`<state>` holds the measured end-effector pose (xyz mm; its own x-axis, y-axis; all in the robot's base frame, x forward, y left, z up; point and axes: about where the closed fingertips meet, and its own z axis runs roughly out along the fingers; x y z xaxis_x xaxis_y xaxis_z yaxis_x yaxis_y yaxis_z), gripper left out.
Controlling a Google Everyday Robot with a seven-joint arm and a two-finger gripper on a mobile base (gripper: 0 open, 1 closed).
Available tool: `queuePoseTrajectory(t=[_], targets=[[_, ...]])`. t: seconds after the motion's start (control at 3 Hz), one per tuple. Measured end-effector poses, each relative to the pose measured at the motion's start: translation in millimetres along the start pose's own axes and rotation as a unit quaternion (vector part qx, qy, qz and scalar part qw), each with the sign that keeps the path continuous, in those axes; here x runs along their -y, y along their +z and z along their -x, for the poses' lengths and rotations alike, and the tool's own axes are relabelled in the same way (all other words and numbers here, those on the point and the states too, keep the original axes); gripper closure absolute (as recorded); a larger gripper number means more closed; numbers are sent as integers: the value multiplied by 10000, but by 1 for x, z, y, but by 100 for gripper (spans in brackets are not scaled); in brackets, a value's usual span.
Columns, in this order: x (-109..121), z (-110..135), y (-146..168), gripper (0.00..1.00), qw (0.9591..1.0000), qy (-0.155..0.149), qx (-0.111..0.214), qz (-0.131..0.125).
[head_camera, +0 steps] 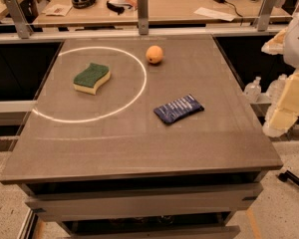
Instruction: Move rxbar blueberry near sponge
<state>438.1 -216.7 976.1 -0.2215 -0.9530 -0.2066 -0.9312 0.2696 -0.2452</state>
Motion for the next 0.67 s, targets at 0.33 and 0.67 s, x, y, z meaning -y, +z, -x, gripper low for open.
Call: queuePoseTrajectory(t=[0.33, 0.67], targets=[[0, 0, 0, 0, 10000, 0, 1, 0], [2, 1, -2, 0, 9999, -35, 137, 1]])
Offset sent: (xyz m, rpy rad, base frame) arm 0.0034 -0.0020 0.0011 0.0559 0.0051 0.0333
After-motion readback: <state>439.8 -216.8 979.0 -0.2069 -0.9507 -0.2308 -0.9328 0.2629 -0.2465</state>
